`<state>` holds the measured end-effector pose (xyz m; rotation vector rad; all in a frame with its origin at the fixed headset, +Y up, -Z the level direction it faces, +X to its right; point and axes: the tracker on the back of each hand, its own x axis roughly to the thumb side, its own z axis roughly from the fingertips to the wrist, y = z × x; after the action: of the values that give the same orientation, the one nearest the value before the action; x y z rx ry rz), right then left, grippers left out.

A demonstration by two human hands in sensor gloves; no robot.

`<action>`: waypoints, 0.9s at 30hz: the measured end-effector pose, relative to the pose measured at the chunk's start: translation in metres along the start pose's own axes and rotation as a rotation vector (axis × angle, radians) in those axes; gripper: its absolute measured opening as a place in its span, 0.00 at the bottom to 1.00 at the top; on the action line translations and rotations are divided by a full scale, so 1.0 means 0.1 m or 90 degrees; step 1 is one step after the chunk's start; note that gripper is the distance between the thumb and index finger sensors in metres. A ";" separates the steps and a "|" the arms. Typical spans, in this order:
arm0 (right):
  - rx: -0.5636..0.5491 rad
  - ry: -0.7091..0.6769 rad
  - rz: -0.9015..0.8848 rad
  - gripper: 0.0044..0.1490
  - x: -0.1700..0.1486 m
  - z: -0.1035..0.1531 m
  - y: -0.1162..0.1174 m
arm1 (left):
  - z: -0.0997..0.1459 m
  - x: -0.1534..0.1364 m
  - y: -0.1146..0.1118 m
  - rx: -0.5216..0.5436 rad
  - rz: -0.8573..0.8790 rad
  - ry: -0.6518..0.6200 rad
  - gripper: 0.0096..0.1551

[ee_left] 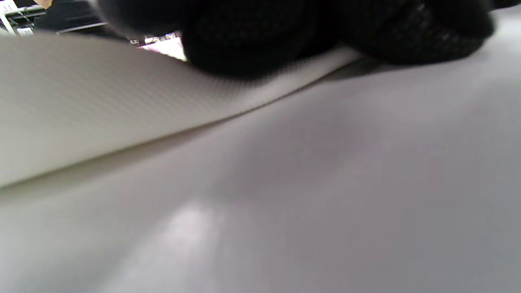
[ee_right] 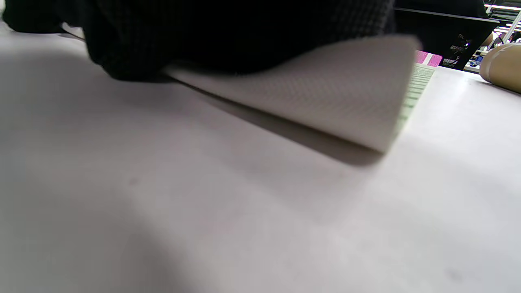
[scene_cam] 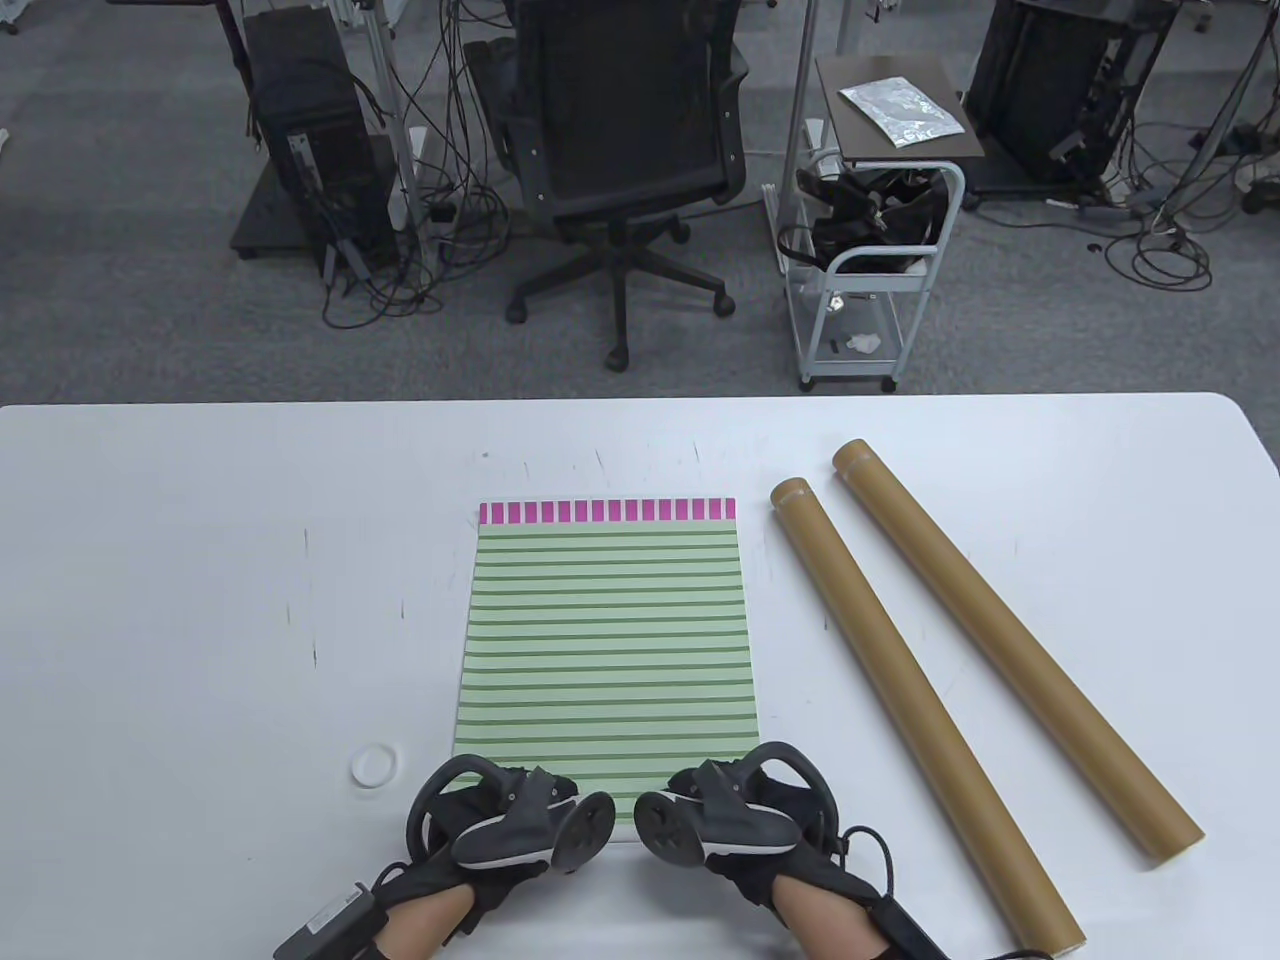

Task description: Roll up mouse pads and store in mailing tubes

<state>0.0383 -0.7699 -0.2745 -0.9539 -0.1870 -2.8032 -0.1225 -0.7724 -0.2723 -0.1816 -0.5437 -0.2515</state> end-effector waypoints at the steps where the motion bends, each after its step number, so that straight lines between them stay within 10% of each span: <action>1: -0.011 -0.002 0.007 0.25 0.01 0.02 0.01 | 0.01 0.00 0.00 0.007 0.000 -0.004 0.18; 17: -0.041 0.007 0.081 0.28 0.06 0.04 0.03 | 0.07 0.13 0.06 0.044 -0.082 0.022 0.21; 27: 0.139 -0.031 -0.068 0.24 0.03 0.07 -0.06 | 0.14 0.00 0.08 -0.087 0.076 0.005 0.28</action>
<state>0.0388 -0.7630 -0.2671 -0.9873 -0.5529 -2.7810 -0.1270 -0.7618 -0.2617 -0.3447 -0.5062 -0.1731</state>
